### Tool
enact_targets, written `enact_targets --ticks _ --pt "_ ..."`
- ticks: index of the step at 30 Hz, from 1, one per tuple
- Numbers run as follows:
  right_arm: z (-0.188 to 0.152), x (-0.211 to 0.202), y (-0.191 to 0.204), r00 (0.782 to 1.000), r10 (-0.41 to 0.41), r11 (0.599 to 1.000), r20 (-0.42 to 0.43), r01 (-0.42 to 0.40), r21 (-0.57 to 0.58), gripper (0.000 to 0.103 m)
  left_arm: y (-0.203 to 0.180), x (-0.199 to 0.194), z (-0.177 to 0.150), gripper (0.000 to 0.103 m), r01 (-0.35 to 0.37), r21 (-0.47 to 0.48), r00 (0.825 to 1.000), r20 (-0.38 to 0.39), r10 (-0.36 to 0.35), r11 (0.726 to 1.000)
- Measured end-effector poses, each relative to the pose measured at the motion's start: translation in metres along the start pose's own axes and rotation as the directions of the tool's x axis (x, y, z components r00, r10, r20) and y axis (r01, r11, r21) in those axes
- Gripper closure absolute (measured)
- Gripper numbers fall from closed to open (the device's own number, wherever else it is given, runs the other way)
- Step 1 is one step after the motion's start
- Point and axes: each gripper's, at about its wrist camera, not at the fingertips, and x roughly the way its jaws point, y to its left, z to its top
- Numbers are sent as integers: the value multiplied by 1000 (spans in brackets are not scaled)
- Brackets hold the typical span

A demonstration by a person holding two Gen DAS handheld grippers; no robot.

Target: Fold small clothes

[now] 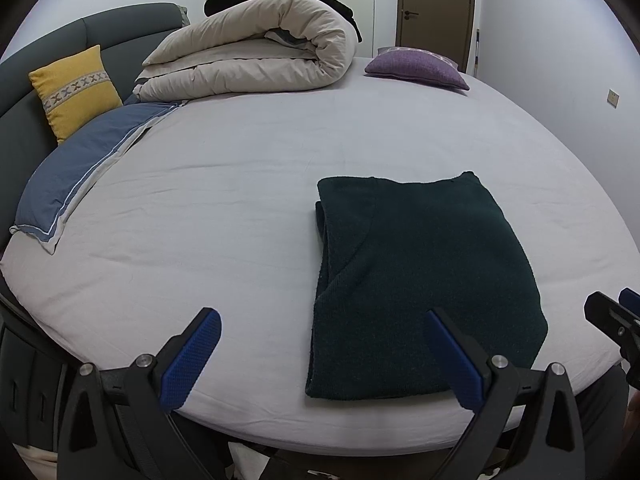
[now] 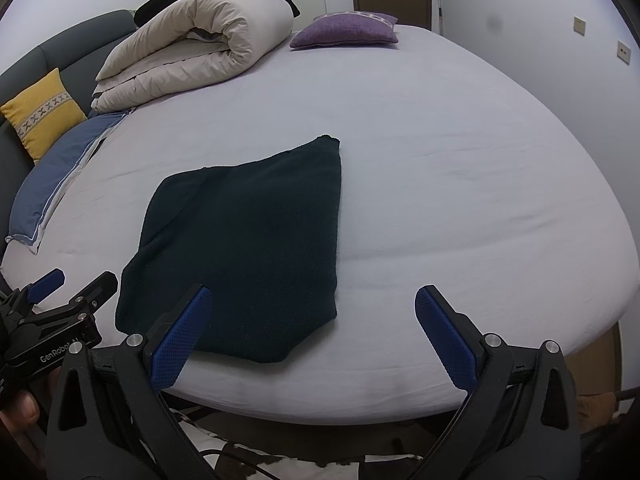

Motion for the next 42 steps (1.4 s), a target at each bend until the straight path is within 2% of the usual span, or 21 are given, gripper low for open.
enact_targets --ticks 42 --pt "-1 2 3 1000 0 1000 -3 0 -10 0 2 -1 -7 0 1 -13 1000 -9 -1 1000"
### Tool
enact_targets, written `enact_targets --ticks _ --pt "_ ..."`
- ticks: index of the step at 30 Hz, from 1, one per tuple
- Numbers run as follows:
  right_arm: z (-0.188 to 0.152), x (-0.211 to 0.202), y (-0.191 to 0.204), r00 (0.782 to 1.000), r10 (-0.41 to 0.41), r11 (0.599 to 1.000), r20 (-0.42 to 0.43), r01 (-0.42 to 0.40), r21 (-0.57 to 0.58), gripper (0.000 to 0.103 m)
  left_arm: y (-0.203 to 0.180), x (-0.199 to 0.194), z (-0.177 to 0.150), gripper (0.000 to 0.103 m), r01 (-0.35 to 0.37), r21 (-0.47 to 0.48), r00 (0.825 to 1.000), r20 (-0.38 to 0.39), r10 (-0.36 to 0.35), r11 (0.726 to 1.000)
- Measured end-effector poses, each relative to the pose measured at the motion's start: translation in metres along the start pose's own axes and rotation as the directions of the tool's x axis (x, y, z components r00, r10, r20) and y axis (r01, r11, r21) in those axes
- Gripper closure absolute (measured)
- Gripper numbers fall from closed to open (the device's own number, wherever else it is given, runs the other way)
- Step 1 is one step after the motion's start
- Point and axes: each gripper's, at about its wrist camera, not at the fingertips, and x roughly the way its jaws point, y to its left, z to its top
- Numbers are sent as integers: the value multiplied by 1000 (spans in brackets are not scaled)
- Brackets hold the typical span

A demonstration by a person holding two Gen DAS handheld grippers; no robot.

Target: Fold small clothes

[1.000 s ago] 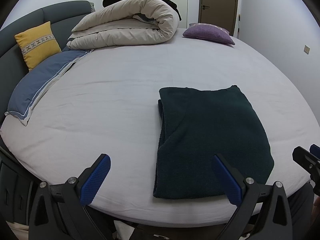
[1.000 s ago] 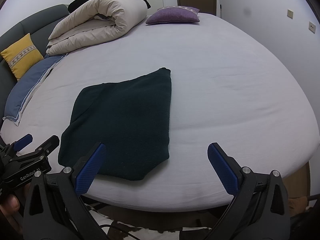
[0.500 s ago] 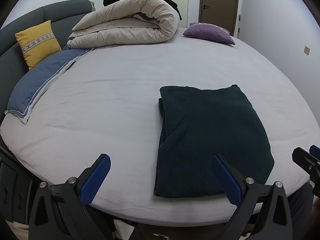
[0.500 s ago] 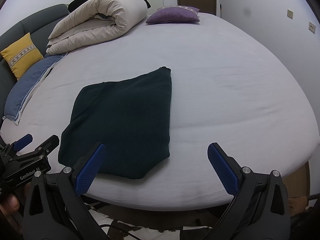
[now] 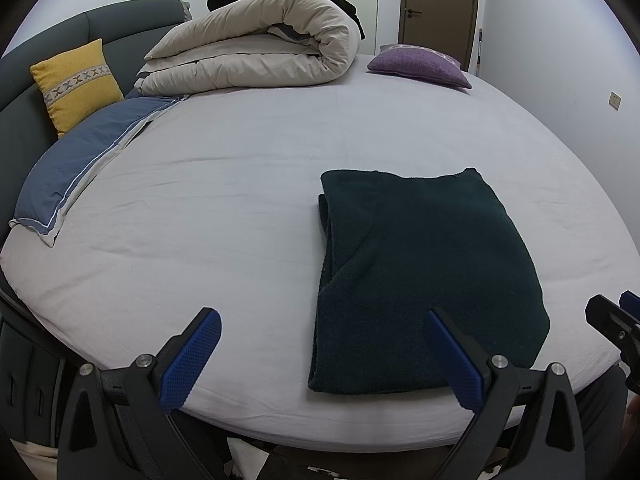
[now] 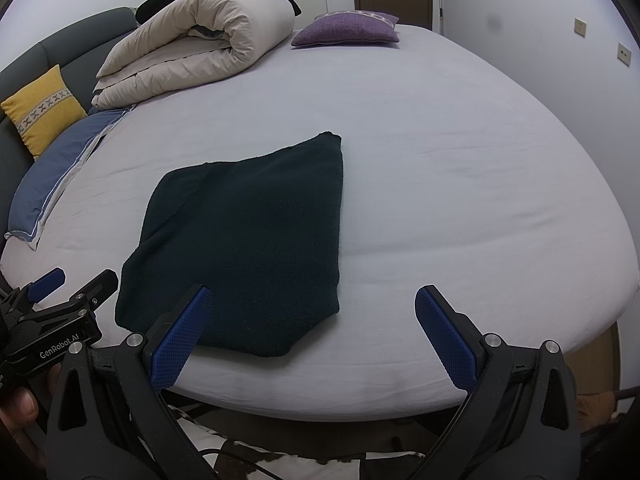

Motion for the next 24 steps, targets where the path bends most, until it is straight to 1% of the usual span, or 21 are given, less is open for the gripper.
enact_targets --ticks 20,24 --pt "0 2 -1 1000 0 1000 -3 0 2 0 0 0 -3 0 2 -3 1000 -2 -2 1000" --pt "0 3 -1 1000 1 1000 -5 -1 3 0 1 2 -6 0 7 -9 1000 -13 -7 1000"
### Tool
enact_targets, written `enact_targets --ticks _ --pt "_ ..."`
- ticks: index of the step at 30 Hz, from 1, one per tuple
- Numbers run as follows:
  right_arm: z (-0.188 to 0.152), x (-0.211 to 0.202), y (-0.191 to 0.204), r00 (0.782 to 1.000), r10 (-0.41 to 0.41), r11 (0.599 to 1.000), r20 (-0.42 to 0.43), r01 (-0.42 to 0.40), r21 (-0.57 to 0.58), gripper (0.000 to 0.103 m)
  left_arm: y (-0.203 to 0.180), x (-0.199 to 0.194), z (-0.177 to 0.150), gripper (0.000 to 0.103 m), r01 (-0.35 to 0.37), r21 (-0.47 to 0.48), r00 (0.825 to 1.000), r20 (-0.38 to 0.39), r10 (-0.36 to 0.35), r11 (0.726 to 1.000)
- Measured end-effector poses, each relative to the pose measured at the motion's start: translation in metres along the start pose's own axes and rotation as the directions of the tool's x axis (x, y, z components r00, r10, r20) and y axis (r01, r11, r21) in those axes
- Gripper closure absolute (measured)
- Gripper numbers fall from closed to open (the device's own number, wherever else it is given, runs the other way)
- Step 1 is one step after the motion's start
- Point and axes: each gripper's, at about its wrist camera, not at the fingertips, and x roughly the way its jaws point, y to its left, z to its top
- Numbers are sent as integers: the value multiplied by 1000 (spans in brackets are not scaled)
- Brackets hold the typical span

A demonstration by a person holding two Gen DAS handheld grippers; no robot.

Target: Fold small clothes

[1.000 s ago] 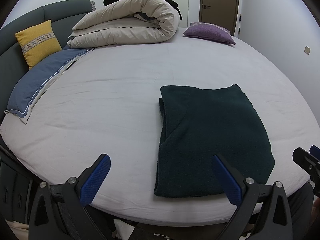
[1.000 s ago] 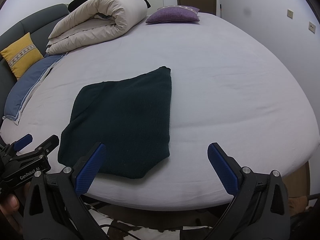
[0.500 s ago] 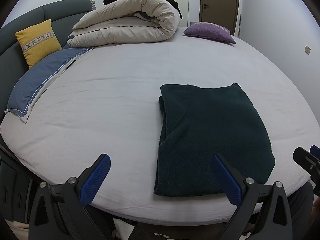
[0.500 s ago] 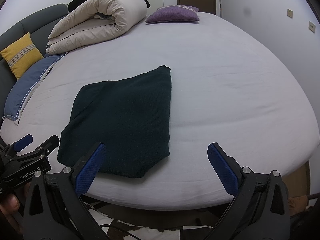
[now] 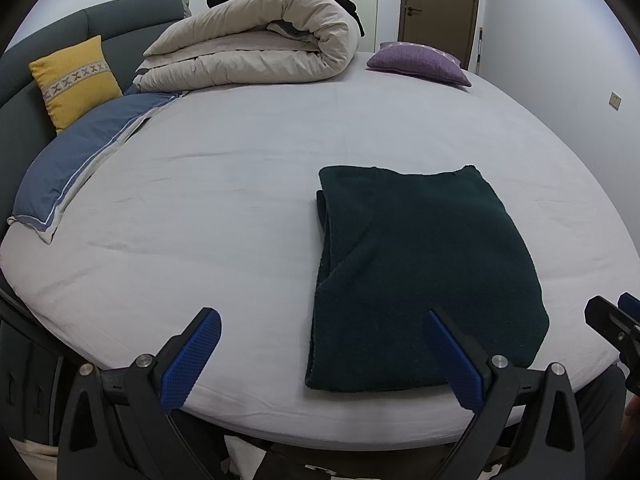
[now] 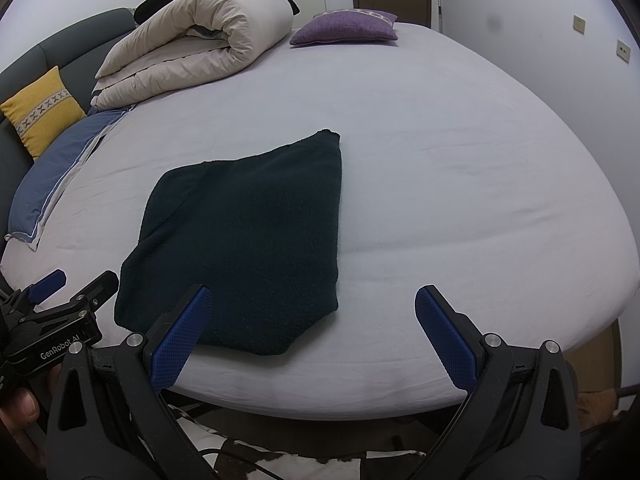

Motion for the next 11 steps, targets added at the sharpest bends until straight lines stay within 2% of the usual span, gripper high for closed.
enact_targets --ticks 11 --pt "0 1 -1 1000 1 1000 -2 -1 1 0 0 0 4 0 -18 12 1000 14 18 1000"
